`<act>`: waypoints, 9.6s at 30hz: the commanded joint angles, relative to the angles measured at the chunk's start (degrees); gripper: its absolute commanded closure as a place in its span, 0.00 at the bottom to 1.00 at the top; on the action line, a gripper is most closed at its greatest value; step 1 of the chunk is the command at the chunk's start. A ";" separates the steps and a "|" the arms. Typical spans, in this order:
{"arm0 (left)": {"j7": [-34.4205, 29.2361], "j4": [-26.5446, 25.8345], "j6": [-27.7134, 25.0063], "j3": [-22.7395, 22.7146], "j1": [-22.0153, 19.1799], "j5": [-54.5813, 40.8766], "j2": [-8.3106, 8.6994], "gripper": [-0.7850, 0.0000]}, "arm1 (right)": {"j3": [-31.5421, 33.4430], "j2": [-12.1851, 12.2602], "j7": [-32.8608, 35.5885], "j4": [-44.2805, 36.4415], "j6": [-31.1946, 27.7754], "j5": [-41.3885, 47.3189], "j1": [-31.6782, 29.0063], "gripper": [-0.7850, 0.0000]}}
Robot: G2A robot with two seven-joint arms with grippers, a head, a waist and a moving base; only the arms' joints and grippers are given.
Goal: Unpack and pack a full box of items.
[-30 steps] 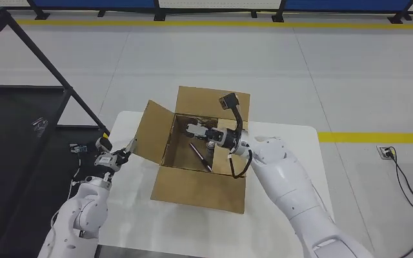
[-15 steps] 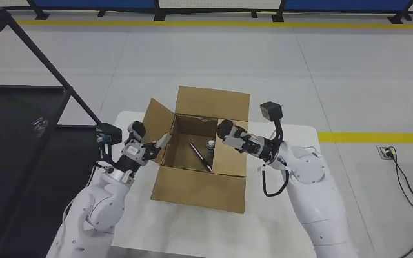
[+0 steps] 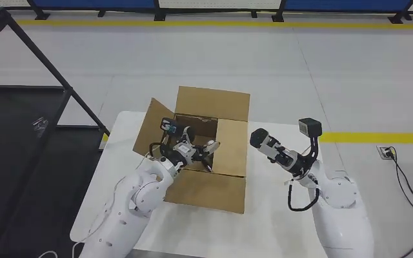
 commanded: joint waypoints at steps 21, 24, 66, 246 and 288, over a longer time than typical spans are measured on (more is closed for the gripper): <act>-19.82 16.04 -3.67 3.84 -8.33 -27.07 -2.65 0.00 | 3.09 2.28 0.68 -3.69 1.19 1.24 -4.20 0.00; -23.33 20.05 -4.45 5.49 -10.47 -30.58 -3.39 0.00 | 4.47 2.84 0.47 -4.21 1.05 1.80 -5.51 0.00; -17.16 31.83 -13.00 19.73 -25.10 -41.29 -13.45 0.00 | 16.48 8.44 -8.51 -7.70 -5.00 9.32 -14.88 0.00; -22.09 -13.53 -10.54 -38.18 20.12 -46.61 0.46 0.00 | -5.50 2.39 -0.54 7.13 53.14 -87.16 7.25 1.00; -22.09 -13.53 -10.54 -38.18 20.12 -46.61 0.46 0.00 | -19.20 1.49 1.02 -14.33 43.64 -85.00 12.19 0.00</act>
